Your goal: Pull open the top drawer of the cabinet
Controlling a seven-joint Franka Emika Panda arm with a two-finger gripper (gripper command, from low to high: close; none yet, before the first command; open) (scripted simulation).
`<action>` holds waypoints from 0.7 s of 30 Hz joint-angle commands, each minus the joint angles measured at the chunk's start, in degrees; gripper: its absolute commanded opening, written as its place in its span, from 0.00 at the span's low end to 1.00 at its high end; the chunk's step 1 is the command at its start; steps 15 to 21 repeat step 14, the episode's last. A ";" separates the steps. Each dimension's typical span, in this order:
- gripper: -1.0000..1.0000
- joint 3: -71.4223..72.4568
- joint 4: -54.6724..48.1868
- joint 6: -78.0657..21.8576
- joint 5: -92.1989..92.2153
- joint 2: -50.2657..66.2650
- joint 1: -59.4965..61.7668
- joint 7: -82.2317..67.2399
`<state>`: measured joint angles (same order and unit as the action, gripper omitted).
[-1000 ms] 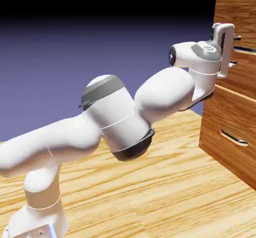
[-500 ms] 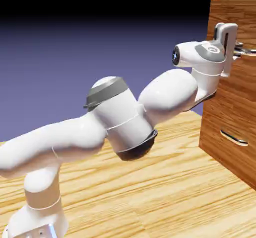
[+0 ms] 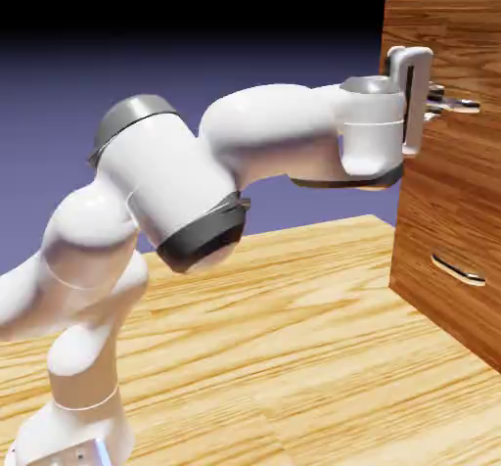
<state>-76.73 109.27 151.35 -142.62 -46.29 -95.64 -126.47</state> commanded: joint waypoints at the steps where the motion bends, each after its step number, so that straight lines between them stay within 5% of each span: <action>1: 0.00 1.61 1.78 -0.35 0.35 -0.12 2.13 0.25; 10: 0.00 16.81 17.90 -2.70 2.97 -3.71 20.79 0.72; 21: 0.00 19.89 17.38 1.98 1.63 3.04 27.32 8.85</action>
